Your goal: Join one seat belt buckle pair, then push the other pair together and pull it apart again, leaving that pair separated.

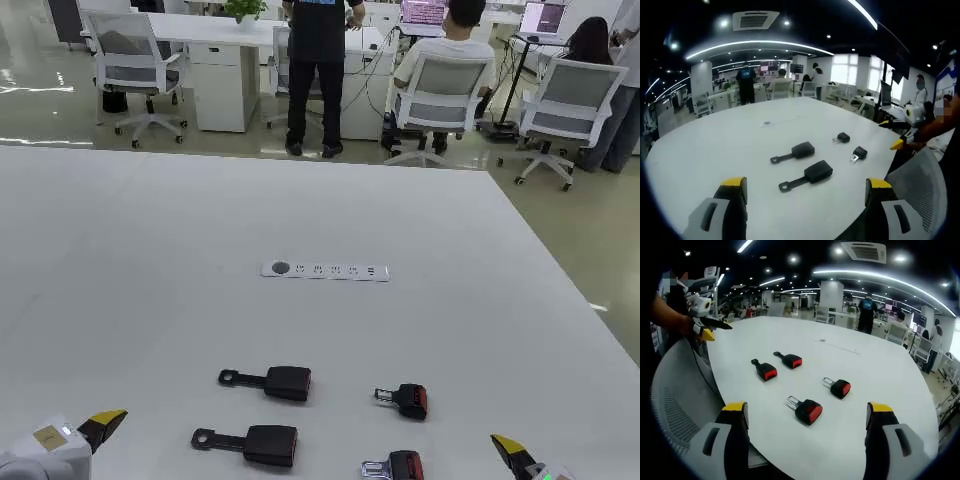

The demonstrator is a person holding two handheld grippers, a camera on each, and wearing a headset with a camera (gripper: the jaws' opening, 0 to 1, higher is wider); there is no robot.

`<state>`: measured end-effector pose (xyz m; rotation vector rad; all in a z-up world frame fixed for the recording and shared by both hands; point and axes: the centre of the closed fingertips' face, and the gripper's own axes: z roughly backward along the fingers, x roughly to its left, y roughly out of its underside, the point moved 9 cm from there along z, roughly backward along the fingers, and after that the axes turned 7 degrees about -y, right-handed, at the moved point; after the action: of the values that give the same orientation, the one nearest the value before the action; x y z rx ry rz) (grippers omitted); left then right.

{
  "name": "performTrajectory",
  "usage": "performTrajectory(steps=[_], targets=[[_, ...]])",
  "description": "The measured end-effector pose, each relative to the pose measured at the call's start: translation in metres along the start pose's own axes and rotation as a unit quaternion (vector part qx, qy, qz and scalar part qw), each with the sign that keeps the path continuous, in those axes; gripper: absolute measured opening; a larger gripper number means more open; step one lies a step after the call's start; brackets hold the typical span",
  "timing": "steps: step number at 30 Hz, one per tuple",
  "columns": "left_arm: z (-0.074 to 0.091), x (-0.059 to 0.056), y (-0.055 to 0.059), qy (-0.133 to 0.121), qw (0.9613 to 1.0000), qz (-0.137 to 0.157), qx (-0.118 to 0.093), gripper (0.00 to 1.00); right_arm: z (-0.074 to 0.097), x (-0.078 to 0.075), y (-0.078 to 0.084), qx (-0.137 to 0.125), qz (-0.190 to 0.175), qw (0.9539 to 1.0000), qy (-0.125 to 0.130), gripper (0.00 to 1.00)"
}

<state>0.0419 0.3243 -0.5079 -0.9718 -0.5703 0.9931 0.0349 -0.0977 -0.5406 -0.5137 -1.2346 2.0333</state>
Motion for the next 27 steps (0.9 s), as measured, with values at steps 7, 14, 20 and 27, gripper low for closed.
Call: performTrajectory(steps=[7, 14, 20, 27], targets=[[-0.0018, -0.0008, -0.0016, 0.001, 1.0000, 0.000, 0.001, 0.99, -0.0034, -0.0008, -0.0015, 0.003, 0.003, 1.0000, -0.004, 1.00], [-0.0012, 0.0008, -0.0023, 0.001, 1.0000, 0.000, 0.000, 0.99, -0.0047, -0.0009, -0.0024, 0.002, 0.002, 1.0000, -0.004, 1.00], [0.0001, 0.0018, -0.0018, 0.000, 1.0000, 0.000, 0.000, 0.99, -0.0057, -0.0009, -0.0021, 0.002, 0.002, 1.0000, -0.004, 1.00], [0.0003, 0.0044, 0.0009, 0.000, 1.0000, 0.002, 0.002, 0.99, -0.0068, -0.0003, -0.0041, 0.003, 0.003, 1.0000, -0.004, 1.00]])
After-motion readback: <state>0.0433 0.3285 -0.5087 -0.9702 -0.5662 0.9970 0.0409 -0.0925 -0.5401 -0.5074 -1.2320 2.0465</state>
